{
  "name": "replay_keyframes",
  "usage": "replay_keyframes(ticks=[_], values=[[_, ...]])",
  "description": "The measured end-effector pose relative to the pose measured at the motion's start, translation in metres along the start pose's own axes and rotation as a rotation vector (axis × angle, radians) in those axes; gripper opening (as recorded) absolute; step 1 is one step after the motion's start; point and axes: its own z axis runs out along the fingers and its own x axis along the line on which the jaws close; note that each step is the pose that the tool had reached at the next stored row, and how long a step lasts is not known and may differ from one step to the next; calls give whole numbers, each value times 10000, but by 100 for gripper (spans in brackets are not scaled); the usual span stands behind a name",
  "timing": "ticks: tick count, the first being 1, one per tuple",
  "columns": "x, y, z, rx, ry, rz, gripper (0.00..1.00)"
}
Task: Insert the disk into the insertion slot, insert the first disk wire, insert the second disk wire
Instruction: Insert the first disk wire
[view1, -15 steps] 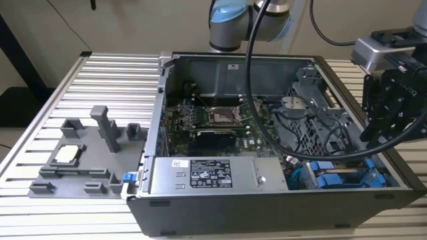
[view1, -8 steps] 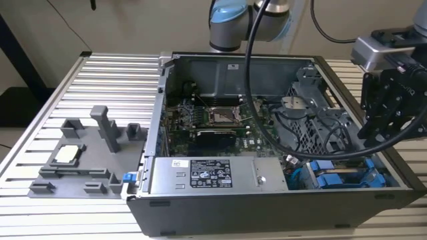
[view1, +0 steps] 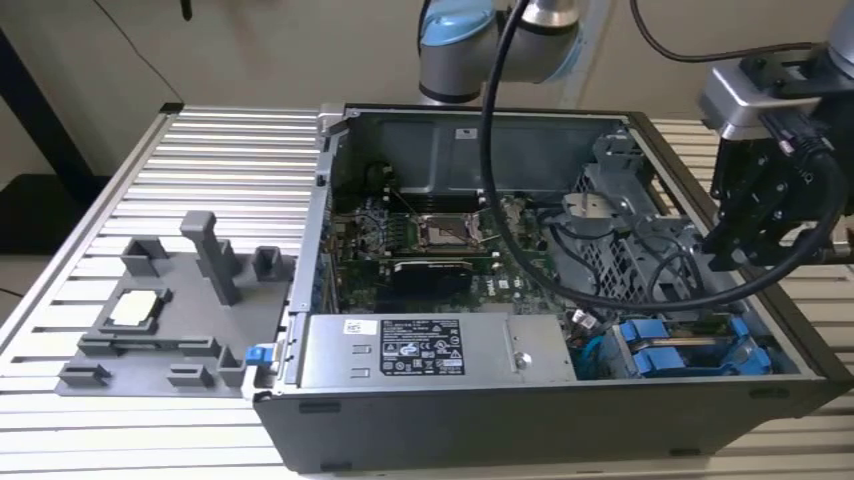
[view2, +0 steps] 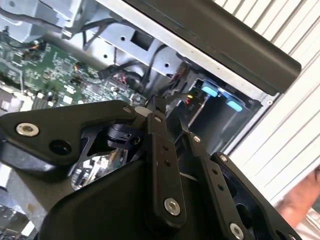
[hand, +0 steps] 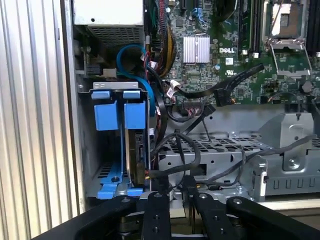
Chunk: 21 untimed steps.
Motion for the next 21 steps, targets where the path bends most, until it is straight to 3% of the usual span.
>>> replay_keyframes(ticks=[1, 2, 3, 7, 9, 12, 15, 21], values=[[-3, 5, -1, -10, -151, 10, 26], [-6, 8, 0, -49, -248, 15, 26], [-8, 11, -1, -109, -297, 14, 26], [-26, 24, -16, -428, -306, -8, 26], [-31, 33, -18, -532, -363, -11, 26], [-36, 48, -19, -620, -574, -17, 26], [-39, 66, -20, -641, -856, -53, 26], [-42, 84, -21, -648, -869, -93, 26]])
